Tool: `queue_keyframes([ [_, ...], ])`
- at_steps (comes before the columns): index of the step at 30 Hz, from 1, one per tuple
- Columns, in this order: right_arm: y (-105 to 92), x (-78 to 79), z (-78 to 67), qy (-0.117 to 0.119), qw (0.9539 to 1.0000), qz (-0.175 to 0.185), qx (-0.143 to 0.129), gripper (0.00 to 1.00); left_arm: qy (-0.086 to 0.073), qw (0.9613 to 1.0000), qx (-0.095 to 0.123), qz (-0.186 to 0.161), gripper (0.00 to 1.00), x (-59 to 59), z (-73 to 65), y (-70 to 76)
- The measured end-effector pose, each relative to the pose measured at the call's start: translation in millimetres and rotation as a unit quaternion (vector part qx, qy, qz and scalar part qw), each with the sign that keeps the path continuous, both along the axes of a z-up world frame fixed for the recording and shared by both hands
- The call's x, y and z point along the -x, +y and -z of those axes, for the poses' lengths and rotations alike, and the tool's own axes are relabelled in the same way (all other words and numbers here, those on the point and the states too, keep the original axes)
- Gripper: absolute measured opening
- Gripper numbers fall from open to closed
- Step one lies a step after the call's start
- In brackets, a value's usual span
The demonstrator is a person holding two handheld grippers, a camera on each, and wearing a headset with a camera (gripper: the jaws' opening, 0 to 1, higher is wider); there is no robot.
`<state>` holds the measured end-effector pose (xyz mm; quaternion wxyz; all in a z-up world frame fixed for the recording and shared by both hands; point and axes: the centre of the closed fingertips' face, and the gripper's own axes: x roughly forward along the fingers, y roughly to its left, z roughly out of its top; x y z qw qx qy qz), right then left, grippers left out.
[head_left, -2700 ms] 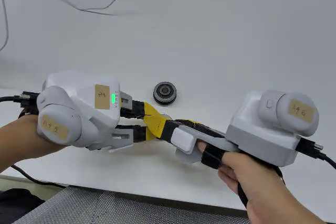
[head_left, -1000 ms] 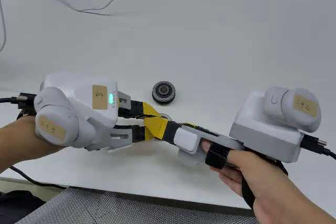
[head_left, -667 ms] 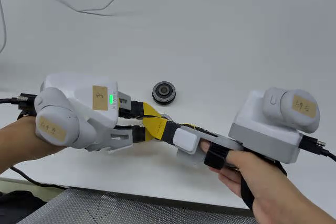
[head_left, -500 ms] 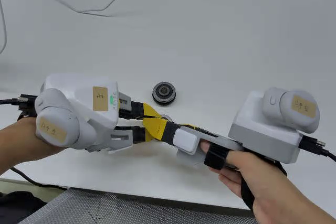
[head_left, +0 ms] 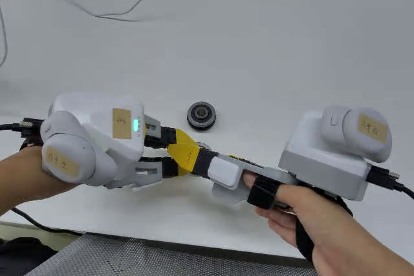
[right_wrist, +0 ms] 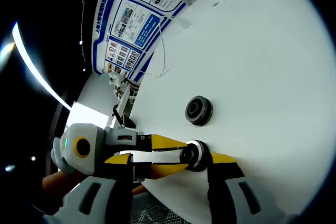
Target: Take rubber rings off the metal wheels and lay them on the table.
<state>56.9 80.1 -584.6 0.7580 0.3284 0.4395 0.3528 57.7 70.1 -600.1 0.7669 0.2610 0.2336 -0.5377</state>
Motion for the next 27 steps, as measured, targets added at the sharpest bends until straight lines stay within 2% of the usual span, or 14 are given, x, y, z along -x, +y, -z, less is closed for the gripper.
queue_keyframes([
  [5,-0.6,-2.0,4.6,0.001,1.0000,0.002,0.001,0.60,0.002,1.0000,0.005,-0.005,0.12,-0.3,0.4,0.6],
  [7,1.3,-1.4,1.2,0.002,1.0000,0.001,-0.007,0.60,0.002,1.0000,0.003,-0.002,0.12,0.7,0.2,0.4],
  [9,1.1,-0.7,1.8,-0.011,0.9999,-0.009,0.003,0.61,0.000,1.0000,0.001,-0.002,0.12,0.9,0.0,0.4],
  [13,-1.1,2.6,2.7,-0.012,0.9998,-0.013,0.009,0.60,0.002,1.0000,0.001,-0.002,0.12,1.2,-0.8,-0.1],
  [14,-3.8,2.7,3.5,-0.020,0.9995,-0.014,0.019,0.59,0.001,1.0000,0.001,-0.001,0.12,1.0,-0.5,0.3],
  [17,-6.3,1.0,2.5,-0.031,0.9991,-0.014,0.025,0.59,0.001,1.0000,0.002,-0.002,0.12,0.8,-0.1,0.8],
  [20,-4.6,-1.8,-1.8,-0.024,0.9997,-0.003,0.004,0.59,0.001,1.0000,0.002,-0.002,0.12,0.7,0.0,1.0],
  [24,-1.5,-2.2,-2.8,-0.027,0.9996,-0.004,0.001,0.59,0.001,1.0000,0.002,-0.002,0.12,0.4,0.4,1.4],
  [27,0.2,0.7,-0.1,-0.021,0.9998,-0.007,0.000,0.59,0.001,1.0000,0.002,-0.002,0.12,0.0,1.1,2.0],
])
